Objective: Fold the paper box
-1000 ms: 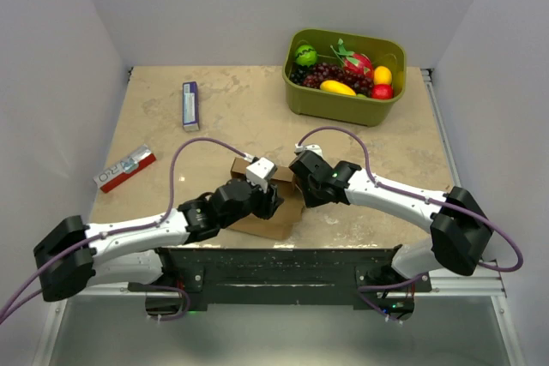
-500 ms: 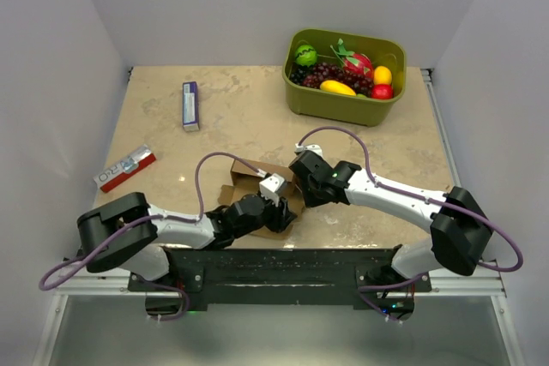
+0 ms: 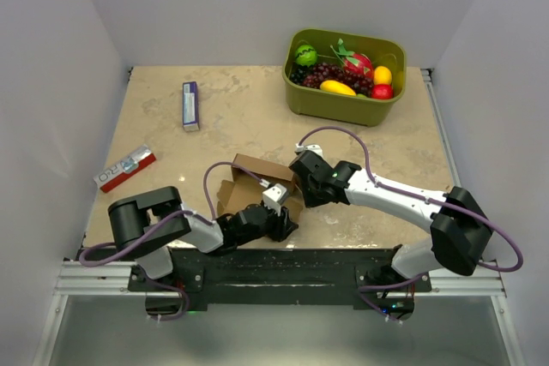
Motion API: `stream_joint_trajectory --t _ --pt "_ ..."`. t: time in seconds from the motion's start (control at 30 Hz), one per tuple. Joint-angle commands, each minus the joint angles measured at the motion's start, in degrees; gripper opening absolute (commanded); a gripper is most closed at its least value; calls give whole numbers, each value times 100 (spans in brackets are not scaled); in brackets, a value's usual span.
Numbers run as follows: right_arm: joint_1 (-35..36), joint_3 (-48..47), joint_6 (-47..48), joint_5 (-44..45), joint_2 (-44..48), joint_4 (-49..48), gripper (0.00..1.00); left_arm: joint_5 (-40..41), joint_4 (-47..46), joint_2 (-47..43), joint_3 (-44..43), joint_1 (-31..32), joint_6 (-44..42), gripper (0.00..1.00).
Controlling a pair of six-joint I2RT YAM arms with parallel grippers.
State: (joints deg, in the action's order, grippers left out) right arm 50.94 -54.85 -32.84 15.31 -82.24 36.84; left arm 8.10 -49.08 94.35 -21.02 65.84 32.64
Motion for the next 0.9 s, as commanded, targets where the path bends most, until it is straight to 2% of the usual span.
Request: stream_joint_trajectory --t 0.0,0.53,0.87 --pt "4 -272 -38 -2 102 148 0 183 -436 329 185 86 269 36" --pt "-5 -377 -21 -405 270 218 0 201 -550 787 97 280 480 31" --pt "13 132 -214 -924 173 -458 0 87 -866 884 150 289 436 31"
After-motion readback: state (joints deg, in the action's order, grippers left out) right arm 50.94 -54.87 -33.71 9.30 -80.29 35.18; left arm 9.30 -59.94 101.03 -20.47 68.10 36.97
